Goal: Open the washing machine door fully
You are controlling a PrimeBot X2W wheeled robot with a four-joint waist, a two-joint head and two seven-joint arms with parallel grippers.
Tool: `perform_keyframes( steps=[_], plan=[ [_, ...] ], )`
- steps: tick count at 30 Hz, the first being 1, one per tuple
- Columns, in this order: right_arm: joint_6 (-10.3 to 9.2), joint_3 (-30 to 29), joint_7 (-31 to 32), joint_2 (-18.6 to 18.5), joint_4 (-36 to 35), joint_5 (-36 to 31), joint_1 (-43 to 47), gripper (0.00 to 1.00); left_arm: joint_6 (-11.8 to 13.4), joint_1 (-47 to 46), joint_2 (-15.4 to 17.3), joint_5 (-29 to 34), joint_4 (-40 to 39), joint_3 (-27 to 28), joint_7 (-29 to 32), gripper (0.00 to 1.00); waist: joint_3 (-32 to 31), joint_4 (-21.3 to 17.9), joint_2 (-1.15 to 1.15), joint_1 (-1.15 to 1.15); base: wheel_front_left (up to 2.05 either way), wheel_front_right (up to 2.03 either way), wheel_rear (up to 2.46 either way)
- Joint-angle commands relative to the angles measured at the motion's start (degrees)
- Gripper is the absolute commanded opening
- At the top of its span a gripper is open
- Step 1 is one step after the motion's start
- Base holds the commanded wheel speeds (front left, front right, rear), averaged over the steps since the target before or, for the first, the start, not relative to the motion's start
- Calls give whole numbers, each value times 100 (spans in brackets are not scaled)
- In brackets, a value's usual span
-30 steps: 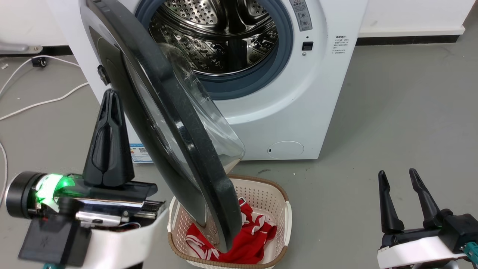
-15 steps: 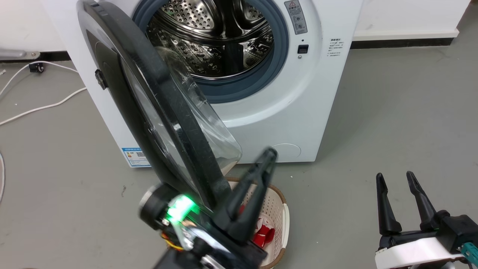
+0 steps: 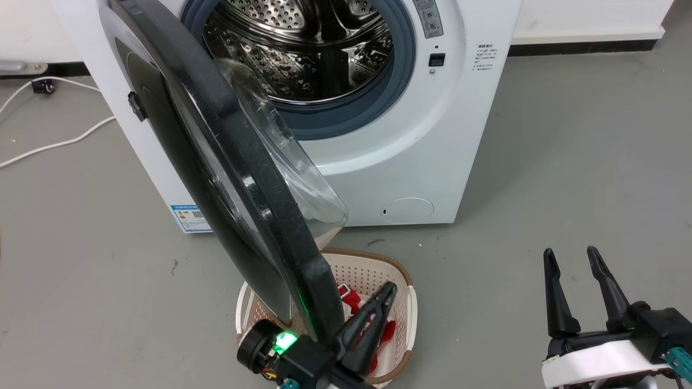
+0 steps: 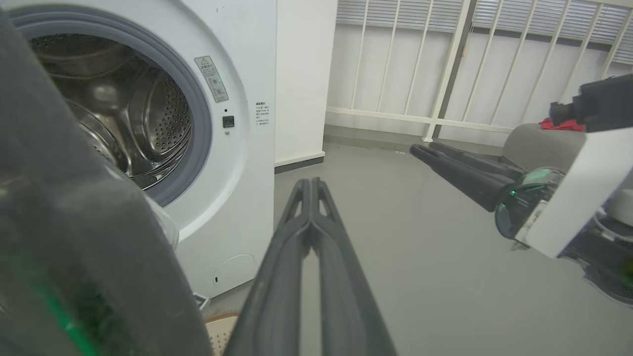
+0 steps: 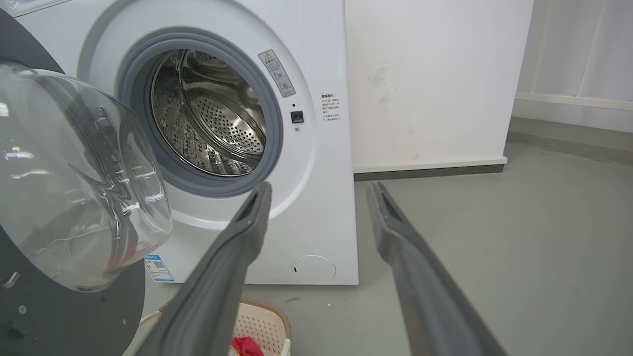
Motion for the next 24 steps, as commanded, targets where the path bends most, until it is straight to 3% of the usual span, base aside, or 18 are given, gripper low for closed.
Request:
perform_keyframes(
  steps=[1,14,24],
  plan=[
    [-4,9,-12,19,19,21,-100,100,50,-132,-16,-14,108,46,-42,0,21,-4,0,0,0,0,0],
    [-3,56,-12,19,63,54,-214,100,383,-676,-99,-174,1021,310,-370,0,182,-66,0,0,0,0,0],
    [-3,58,-13,19,107,97,-170,100,639,-469,-101,-243,1124,436,-443,0,146,-26,0,0,0,0,0]
  ],
)
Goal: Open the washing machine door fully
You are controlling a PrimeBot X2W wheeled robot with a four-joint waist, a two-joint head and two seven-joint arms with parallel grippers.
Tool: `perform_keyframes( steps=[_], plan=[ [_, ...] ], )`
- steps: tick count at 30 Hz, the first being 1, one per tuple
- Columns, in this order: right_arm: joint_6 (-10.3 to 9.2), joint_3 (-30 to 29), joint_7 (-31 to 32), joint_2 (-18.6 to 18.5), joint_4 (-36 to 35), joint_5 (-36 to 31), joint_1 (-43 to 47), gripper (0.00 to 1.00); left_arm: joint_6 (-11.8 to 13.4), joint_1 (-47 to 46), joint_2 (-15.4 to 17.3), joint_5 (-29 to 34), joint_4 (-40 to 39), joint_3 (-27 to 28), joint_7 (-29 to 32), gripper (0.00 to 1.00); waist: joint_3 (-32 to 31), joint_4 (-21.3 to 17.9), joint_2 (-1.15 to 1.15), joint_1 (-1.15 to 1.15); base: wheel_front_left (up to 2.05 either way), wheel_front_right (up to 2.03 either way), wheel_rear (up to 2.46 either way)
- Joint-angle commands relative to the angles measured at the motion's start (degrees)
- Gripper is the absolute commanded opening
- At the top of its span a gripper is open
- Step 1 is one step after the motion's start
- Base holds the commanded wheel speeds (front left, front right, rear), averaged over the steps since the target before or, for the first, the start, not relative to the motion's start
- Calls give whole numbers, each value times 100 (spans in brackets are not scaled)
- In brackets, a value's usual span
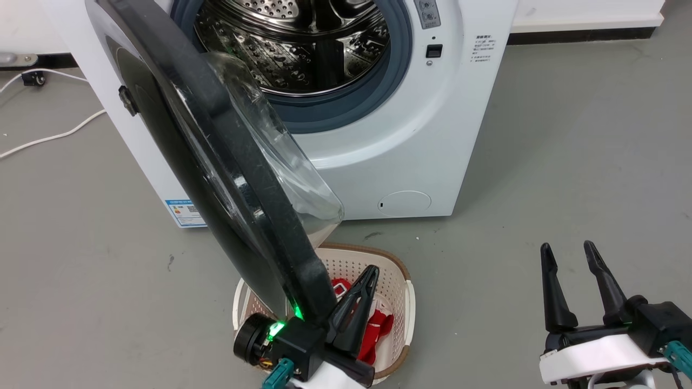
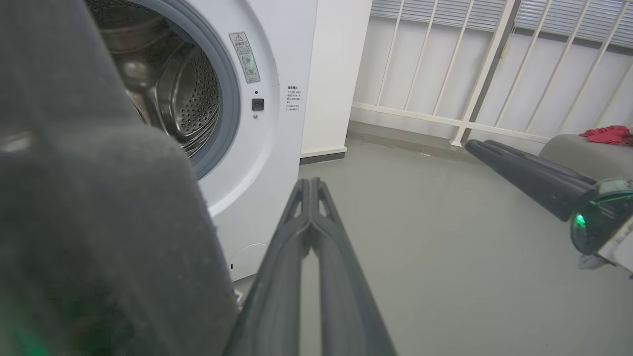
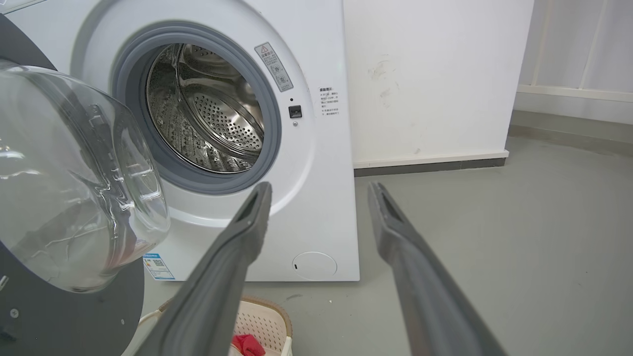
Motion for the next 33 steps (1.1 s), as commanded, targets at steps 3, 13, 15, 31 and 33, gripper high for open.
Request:
perform_keyframes(
  steps=[3,13,15,31,33],
  plan=[
    [-2,1,-11,19,22,37,-1,100,149,161,100,-15,-87,230,-4,0,-41,57,0,0,0,0,0],
    [-3,13,18,18,66,68,88,100,314,867,167,158,-790,393,-10,0,-196,430,0,0,0,0,0],
    [-2,2,21,18,59,69,134,100,350,1018,170,141,-870,432,-10,0,-234,565,0,0,0,0,0],
    [-3,-28,149,16,-20,81,292,100,664,1586,321,47,-1170,1126,-11,0,-378,1671,0,0,0,0,0],
    [-3,-36,159,16,-26,83,293,100,671,1569,347,24,-1159,1208,-11,0,-368,1714,0,0,0,0,0]
  ],
)
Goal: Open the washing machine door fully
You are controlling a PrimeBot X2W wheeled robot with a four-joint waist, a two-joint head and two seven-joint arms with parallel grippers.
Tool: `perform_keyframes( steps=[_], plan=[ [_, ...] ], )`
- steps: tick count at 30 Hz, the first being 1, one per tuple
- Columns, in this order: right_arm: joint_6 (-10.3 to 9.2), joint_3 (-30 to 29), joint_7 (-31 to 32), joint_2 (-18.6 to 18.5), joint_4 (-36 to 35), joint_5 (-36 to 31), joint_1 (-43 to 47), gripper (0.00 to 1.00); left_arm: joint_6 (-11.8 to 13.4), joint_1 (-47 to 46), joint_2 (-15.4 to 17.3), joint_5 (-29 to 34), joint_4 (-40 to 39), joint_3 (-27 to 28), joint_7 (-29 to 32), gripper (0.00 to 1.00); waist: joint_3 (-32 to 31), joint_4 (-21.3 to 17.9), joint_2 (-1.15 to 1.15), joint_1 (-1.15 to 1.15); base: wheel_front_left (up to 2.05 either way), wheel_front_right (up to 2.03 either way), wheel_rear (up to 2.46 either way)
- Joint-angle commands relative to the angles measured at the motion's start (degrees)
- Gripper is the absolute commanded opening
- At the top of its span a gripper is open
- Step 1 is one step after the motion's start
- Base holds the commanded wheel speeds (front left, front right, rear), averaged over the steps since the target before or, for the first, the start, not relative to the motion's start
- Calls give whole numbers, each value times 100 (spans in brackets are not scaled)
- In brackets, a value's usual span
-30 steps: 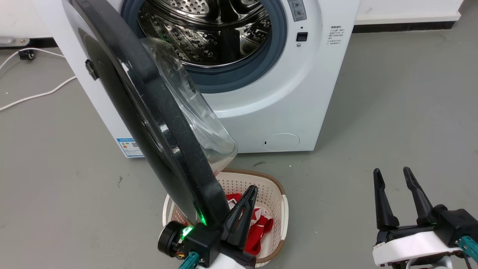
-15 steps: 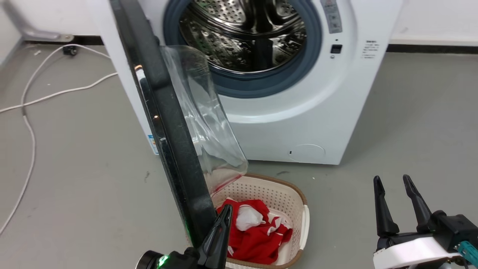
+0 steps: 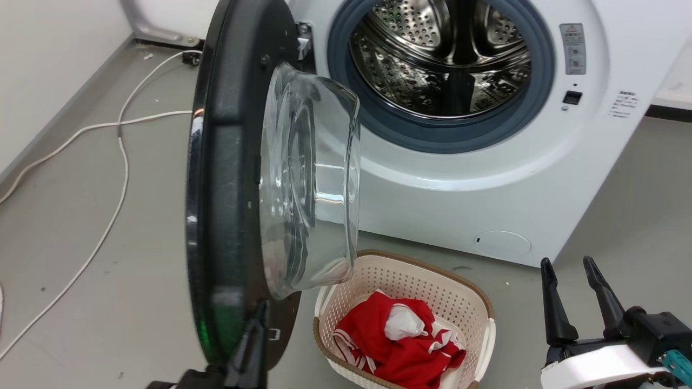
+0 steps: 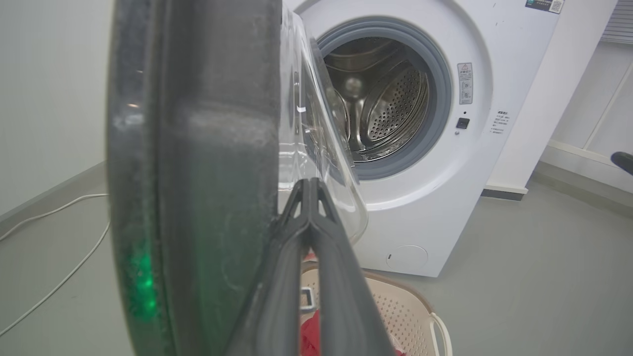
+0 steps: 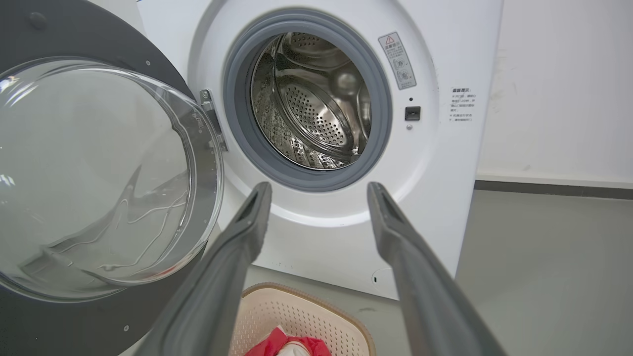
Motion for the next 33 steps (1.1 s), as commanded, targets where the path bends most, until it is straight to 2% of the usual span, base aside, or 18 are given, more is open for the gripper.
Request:
perform_keyframes(
  steps=[1,8,14,23,27,33],
  plan=[
    [-3,1,22,13,-20,39,75,100,61,7,77,-23,19,122,-10,0,12,77,0,0,0,0,0],
    [-2,10,83,12,-96,1,-78,100,118,-427,368,-233,222,1043,-12,0,193,163,0,0,0,0,0],
    [-2,-11,146,11,-156,-68,-207,100,134,-808,584,-480,580,1888,-11,0,452,50,0,0,0,0,0],
    [-2,-169,219,11,-297,-168,-356,100,-162,-1526,893,-840,1499,2774,-7,0,826,-53,0,0,0,0,0],
    [-2,-199,243,10,-328,-207,-418,100,-418,-1954,1142,-903,2050,3039,-11,0,932,-54,0,0,0,0,0],
    [-2,-171,261,11,-323,-225,-494,100,-611,-2495,1367,-839,2695,3353,-11,0,998,-72,0,0,0,0,0]
  ],
)
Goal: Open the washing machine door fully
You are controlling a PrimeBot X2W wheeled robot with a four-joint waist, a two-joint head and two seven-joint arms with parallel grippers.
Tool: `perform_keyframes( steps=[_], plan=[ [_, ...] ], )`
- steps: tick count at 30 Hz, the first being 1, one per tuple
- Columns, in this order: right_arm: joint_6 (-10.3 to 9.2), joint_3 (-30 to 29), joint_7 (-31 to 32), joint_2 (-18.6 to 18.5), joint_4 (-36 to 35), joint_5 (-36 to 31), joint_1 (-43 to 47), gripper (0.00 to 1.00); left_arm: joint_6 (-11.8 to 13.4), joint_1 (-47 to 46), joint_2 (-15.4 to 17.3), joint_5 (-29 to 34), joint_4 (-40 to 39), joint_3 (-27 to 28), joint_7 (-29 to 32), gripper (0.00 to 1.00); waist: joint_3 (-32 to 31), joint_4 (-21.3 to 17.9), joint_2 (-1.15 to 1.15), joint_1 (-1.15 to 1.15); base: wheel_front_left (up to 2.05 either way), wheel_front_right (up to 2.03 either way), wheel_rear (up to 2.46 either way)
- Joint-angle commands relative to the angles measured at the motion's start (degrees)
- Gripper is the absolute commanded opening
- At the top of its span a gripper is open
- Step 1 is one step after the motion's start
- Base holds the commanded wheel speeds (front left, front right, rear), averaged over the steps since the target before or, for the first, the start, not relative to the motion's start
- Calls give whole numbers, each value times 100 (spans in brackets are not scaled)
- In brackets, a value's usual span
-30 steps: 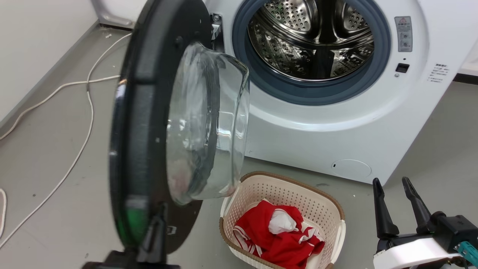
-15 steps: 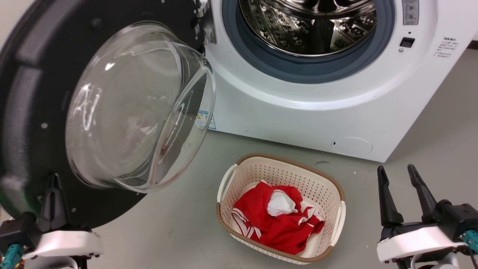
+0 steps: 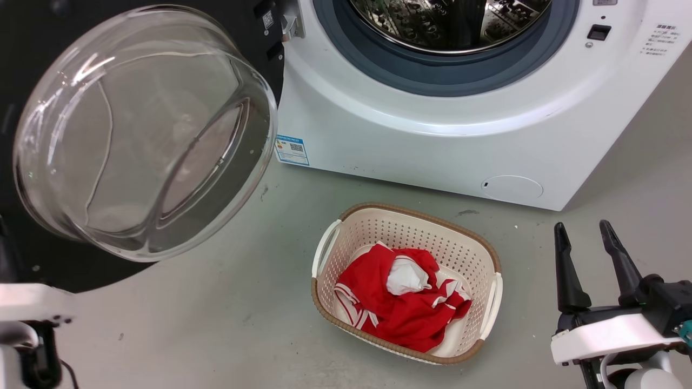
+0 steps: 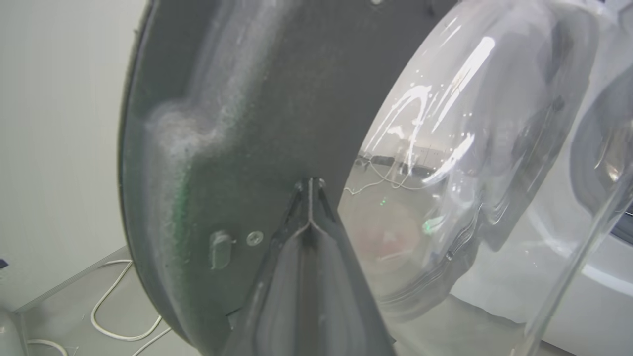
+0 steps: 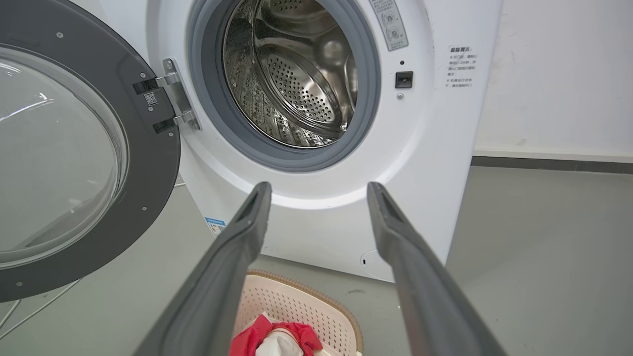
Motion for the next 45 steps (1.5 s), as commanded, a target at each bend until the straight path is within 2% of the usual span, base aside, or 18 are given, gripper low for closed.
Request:
perform_keyframes(
  steps=[1,6,11,17,22,25,26,27,28,29,39,45],
  plan=[
    [-2,13,6,9,0,-29,-95,100,-18,-133,84,47,76,102,-12,0,5,-10,0,-1,0,0,0],
    [-2,36,-7,9,29,-73,-101,100,-113,-206,119,190,252,328,-12,0,-20,-83,0,-1,0,0,0],
    [-3,16,-66,9,105,7,-41,100,-103,163,-99,461,-202,536,-11,0,-155,-176,0,-1,0,0,0],
    [-3,10,-134,9,232,127,46,100,-110,847,-582,839,-1039,539,-11,0,-375,-282,0,-1,0,0,0],
    [-2,77,-163,9,265,136,45,100,-96,1359,-1080,1111,-1661,299,-11,0,-478,-386,0,-1,0,0,0],
    [-3,103,-167,9,275,159,52,100,-183,1533,-1237,1236,-1866,64,-11,0,-536,-467,0,-1,0,0,0],
    [-2,110,-163,8,273,164,62,100,-192,1556,-1293,1257,-1920,-7,-11,3,-553,-494,0,-1,0,0,0],
    [-2,107,-159,8,272,159,74,100,-235,1597,-1315,1274,-1948,-76,-11,28,-571,-519,0,-1,0,0,0],
    [-2,115,-154,8,276,150,85,100,-260,1626,-1346,1280,-1973,-146,-11,60,-597,-549,0,-1,0,0,0],
    [-2,121,-145,8,271,143,91,100,-288,1624,-1377,1292,-1996,-230,-11,98,-613,-576,0,-1,0,0,0],
    [-3,209,-100,8,164,-4,114,100,-413,1410,-1548,1221,-1956,-1052,-11,100,-826,-995,0,-1,0,0,0],
    [-3,196,-31,9,-14,-134,170,100,-389,1241,-1568,1334,-1902,-1329,-11,100,-899,-1268,0,-1,0,0,0]
  ],
)
